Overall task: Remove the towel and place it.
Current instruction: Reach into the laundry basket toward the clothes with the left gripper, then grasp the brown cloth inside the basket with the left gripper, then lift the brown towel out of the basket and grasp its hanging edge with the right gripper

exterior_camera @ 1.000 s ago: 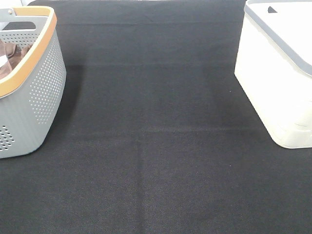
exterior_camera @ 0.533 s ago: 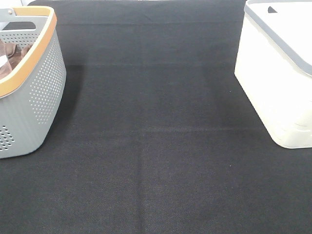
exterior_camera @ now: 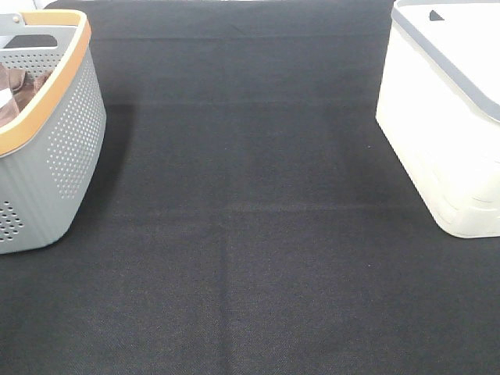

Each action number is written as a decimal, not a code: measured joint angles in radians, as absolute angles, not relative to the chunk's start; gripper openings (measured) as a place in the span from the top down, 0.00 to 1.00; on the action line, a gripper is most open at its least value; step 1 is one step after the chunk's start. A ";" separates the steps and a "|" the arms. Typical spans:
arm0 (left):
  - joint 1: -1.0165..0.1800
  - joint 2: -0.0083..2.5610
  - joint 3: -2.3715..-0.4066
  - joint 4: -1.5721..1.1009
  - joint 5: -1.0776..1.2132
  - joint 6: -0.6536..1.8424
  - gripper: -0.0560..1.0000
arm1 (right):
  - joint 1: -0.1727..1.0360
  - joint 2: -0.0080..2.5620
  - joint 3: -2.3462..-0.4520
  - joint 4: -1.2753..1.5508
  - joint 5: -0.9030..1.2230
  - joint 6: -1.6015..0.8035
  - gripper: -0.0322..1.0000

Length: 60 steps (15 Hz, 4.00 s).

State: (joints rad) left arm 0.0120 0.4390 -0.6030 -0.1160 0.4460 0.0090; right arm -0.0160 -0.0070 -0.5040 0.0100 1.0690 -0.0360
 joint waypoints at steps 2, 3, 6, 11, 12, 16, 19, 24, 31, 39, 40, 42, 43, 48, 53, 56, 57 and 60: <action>0.012 0.627 -0.698 -0.082 0.393 0.000 0.32 | -0.016 -0.007 -0.504 0.010 1.069 -0.036 0.37; 0.012 0.728 -0.761 -0.070 0.393 0.000 0.32 | -0.016 -0.007 -0.504 0.010 1.069 -0.036 0.37; 0.014 1.029 -0.962 -0.028 0.441 -0.035 0.32 | -0.016 -0.007 -0.504 0.010 1.069 -0.036 0.37; 0.072 1.489 -1.337 0.042 0.635 -0.142 0.32 | -0.016 -0.007 -0.504 0.010 1.069 -0.036 0.37; 0.072 1.569 -1.405 0.042 0.674 -0.165 0.32 | -0.016 -0.007 -0.504 0.010 1.069 -0.036 0.37; 0.072 1.881 -1.684 0.065 0.817 -0.224 0.32 | -0.016 -0.007 -0.504 0.010 1.069 -0.036 0.37; 0.072 2.069 -1.879 0.089 0.966 -0.244 0.32 | -0.016 -0.007 -0.504 0.010 1.069 -0.036 0.37; 0.072 2.246 -2.127 0.094 1.115 -0.250 0.32 | -0.016 -0.007 -0.504 0.010 1.069 -0.036 0.37; 0.072 2.307 -2.154 0.094 1.129 -0.250 0.40 | -0.016 -0.007 -0.504 0.010 1.069 -0.036 0.37; 0.072 2.314 -2.154 0.096 1.144 -0.216 0.95 | -0.016 -0.007 -0.504 0.010 1.069 -0.036 0.37; 0.072 2.314 -2.154 0.096 1.152 -0.215 0.95 | -0.016 -0.007 -0.504 0.010 1.069 -0.036 0.37; 0.072 2.306 -2.154 0.094 1.155 -0.215 0.95 | -0.016 -0.007 -0.504 0.010 1.069 -0.036 0.37; 0.072 2.287 -2.154 0.091 1.156 -0.216 0.95 | -0.016 -0.007 -0.504 0.010 1.069 -0.036 0.37; 0.072 2.123 -2.154 0.059 1.172 -0.216 0.95 | -0.016 -0.007 -0.504 0.010 1.069 -0.036 0.37; 0.072 1.917 -2.154 0.000 1.195 -0.174 0.95 | -0.016 -0.007 -0.504 0.010 1.069 -0.036 0.37; 0.072 1.786 -2.155 -0.146 1.147 -0.130 0.95 | -0.016 -0.007 -0.504 0.010 1.069 -0.036 0.37; 0.072 1.754 -2.155 -0.212 1.108 -0.103 0.95 | -0.016 -0.007 -0.504 0.010 1.069 -0.036 0.37; 0.072 1.707 -2.155 -0.447 1.010 -0.035 0.95 | -0.016 -0.007 -0.504 0.050 1.069 -0.036 0.37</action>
State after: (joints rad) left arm 0.0720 1.7070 -2.1550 -0.4470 1.0100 -0.0350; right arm -0.0160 -0.0070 -0.5040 0.0500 1.0690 -0.0360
